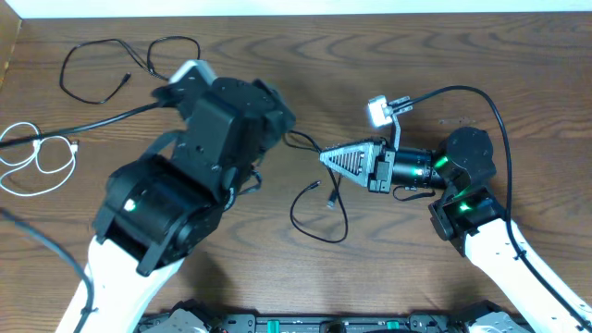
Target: Untangle cables
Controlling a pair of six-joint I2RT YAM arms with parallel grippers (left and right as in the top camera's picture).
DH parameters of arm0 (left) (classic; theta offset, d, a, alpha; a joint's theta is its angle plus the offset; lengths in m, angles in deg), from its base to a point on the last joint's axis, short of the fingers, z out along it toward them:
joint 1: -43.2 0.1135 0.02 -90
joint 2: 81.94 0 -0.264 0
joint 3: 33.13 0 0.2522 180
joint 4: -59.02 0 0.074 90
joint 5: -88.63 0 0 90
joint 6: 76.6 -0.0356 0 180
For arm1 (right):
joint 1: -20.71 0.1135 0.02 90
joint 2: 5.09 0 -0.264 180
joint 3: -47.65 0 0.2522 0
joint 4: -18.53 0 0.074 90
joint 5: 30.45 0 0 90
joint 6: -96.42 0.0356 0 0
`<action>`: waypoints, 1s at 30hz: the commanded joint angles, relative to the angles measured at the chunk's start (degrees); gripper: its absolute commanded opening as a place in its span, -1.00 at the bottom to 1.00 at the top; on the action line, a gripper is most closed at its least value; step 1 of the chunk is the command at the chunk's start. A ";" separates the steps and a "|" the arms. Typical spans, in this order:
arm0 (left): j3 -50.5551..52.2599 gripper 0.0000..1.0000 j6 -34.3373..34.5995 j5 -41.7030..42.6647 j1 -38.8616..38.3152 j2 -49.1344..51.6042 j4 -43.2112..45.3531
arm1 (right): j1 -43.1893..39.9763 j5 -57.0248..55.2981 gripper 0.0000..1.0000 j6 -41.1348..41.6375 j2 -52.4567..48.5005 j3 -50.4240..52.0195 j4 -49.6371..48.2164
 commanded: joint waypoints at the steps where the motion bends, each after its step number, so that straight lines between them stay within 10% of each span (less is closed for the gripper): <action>1: -0.04 0.85 -0.79 12.09 0.15 2.75 -0.24 | 0.24 -0.48 -0.98 0.92 0.11 -0.70 -0.22; 8: -0.04 0.84 3.87 23.43 0.13 7.48 0.37 | 0.24 -0.76 -0.98 -1.49 0.11 -0.70 -0.20; 22: -0.04 -0.24 9.35 26.93 0.15 8.94 1.03 | 0.20 -4.00 -0.98 -4.44 0.11 -0.70 -0.22; 30: -0.04 -0.32 9.35 26.51 0.15 8.94 1.66 | 0.20 -4.15 -0.98 -4.35 0.11 -0.70 -1.77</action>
